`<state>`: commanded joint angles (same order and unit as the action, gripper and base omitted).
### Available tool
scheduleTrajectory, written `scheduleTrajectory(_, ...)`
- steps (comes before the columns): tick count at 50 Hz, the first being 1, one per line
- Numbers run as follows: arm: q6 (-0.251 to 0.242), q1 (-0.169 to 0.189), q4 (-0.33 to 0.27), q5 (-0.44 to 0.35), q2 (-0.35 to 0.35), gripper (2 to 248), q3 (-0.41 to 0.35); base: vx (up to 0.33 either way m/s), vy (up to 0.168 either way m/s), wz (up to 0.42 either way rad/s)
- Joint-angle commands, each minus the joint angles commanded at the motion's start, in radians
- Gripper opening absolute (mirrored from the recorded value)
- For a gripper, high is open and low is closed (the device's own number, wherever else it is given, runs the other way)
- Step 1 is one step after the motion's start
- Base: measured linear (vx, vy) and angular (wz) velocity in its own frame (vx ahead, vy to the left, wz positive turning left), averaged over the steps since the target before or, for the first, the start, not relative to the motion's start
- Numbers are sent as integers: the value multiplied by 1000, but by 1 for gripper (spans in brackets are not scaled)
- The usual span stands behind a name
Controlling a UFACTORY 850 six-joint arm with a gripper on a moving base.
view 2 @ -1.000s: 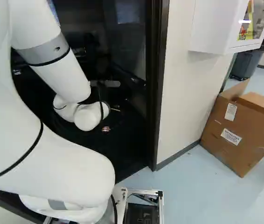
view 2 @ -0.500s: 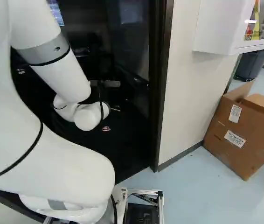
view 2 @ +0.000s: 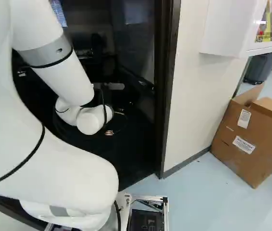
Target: Open the door and move inside
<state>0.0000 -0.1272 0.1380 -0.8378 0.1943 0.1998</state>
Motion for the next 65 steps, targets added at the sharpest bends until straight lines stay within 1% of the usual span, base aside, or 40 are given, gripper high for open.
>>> scheduleTrajectory(33,0,0,0,0,0,247,0,85,22,169)
scheduleTrajectory(54,0,0,0,0,0,247,0,136,4,202)
scheduleTrajectory(65,0,0,0,0,0,247,0,141,39,201)
